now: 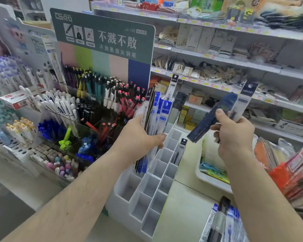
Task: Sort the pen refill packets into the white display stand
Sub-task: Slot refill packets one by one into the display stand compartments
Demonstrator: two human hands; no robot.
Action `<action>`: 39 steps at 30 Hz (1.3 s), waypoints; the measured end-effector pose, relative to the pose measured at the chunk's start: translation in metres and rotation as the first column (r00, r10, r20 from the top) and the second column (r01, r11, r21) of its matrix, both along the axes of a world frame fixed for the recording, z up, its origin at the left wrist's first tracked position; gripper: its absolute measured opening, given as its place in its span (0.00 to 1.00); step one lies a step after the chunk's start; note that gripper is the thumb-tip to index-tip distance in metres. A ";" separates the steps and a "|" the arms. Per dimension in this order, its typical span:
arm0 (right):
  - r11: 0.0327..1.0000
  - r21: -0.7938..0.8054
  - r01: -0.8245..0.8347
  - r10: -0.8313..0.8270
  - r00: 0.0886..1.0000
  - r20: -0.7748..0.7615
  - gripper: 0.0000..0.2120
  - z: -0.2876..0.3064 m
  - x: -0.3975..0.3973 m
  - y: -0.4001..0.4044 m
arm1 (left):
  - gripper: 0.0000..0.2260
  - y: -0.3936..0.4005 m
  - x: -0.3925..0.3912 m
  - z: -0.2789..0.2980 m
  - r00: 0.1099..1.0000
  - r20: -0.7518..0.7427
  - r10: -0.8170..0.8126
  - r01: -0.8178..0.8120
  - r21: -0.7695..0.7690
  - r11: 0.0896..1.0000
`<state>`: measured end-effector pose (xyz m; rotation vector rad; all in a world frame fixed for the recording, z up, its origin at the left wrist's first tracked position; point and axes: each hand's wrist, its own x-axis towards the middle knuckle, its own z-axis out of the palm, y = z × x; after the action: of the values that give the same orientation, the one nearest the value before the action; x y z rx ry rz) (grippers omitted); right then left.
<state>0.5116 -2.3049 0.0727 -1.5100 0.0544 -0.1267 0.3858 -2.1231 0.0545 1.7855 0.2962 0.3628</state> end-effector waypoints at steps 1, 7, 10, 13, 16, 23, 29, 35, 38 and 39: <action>0.999 -0.031 0.017 -0.017 1.000 -0.007 0.09 -0.008 0.005 -0.002 | 0.11 -0.001 0.000 0.000 1.000 -0.005 -0.003 0.003 0.024 1.000; 0.991 -0.098 0.087 -0.093 0.993 -0.065 0.09 -0.070 0.026 -0.008 | 0.12 -0.003 0.001 0.003 0.999 -0.035 0.001 0.000 0.049 0.999; 0.989 -0.101 0.105 -0.117 0.986 -0.118 0.08 -0.096 0.040 -0.007 | 0.12 -0.005 0.004 0.007 0.999 -0.040 0.002 -0.001 0.039 0.999; 0.990 -0.070 0.126 -0.137 0.976 -0.171 0.07 -0.112 0.059 -0.005 | 0.11 -0.010 0.011 0.014 1.000 -0.018 -0.002 0.002 0.013 1.000; 0.991 -0.037 0.129 -0.134 0.966 -0.222 0.05 -0.120 0.080 0.000 | 0.11 -0.015 0.020 0.017 0.999 0.017 0.028 -0.028 -0.044 0.999; 0.982 -0.188 0.029 -0.079 0.962 -0.263 0.09 -0.140 0.116 0.022 | 0.10 -0.012 0.022 0.005 0.987 0.077 0.139 -0.124 -0.174 0.977; 0.882 -0.423 -0.208 0.070 0.945 -0.319 0.14 -0.159 0.118 0.026 | 0.10 -0.012 0.020 0.002 0.984 0.105 0.142 -0.118 -0.203 0.972; 0.865 -0.374 -0.335 0.139 0.875 -0.463 0.07 -0.165 0.118 0.018 | 0.09 -0.009 0.021 0.001 0.987 0.101 0.125 -0.101 -0.215 0.971; 0.908 -0.235 -0.347 0.190 0.841 -0.506 0.11 -0.152 0.109 0.013 | 0.10 -0.008 0.021 -0.001 0.990 0.096 0.106 -0.087 -0.183 0.979; 0.915 -0.175 -0.364 0.222 0.815 -0.535 0.13 -0.149 0.105 0.012 | 0.10 -0.008 0.021 -0.001 0.990 0.097 0.103 -0.084 -0.184 0.979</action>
<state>0.6171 -2.2934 -0.0765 -1.7736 0.2293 0.5446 0.4072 -2.1306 0.0537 1.5737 0.3282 0.4811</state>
